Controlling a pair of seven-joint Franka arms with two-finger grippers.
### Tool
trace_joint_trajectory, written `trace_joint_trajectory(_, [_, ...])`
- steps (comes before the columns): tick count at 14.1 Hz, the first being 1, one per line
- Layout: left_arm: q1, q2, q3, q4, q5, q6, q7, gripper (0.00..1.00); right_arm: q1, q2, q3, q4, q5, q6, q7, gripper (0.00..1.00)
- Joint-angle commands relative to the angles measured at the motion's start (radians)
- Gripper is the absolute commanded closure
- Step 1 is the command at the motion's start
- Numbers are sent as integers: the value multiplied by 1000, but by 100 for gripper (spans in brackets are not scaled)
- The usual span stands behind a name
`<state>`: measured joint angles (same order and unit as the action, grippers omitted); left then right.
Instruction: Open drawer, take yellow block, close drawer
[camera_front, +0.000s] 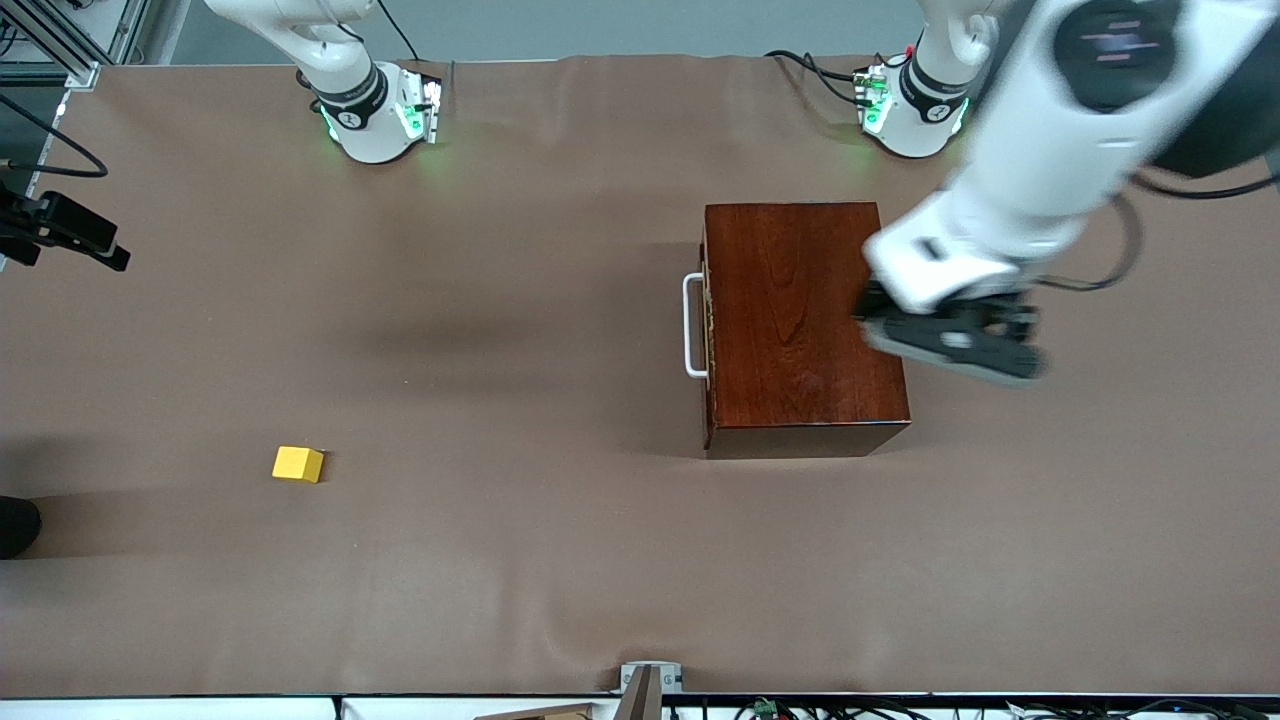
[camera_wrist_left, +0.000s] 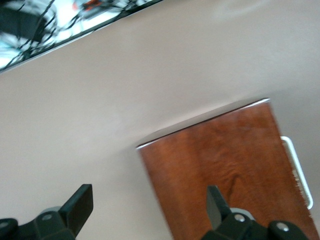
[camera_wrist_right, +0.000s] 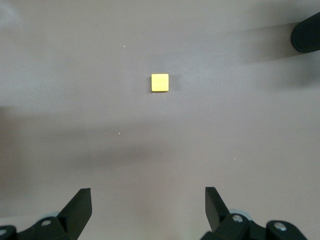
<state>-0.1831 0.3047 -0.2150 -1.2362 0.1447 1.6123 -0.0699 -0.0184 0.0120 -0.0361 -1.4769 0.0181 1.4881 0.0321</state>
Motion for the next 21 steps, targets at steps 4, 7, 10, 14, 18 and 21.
trace_joint_trajectory(4, [200,-61,-12,-58,-96,-121,82,0,-15,11,7,18,-1,1,17,0])
trace_joint_trajectory(7, [234,-94,8,-107,-102,-120,96,0,-8,19,7,18,-3,12,15,0])
trace_joint_trajectory(10, [220,-174,65,-198,-111,-63,84,0,0,26,7,18,-9,14,15,0])
trace_joint_trajectory(14, [209,-259,94,-315,-137,0,55,0,-6,26,7,18,-12,12,15,0])
trace_joint_trajectory(18, [191,-263,98,-316,-139,-6,-15,0,-5,26,7,18,-12,11,14,0])
trace_joint_trajectory(21, [198,-265,98,-313,-139,-6,-7,0,-2,26,7,17,-12,11,14,0])
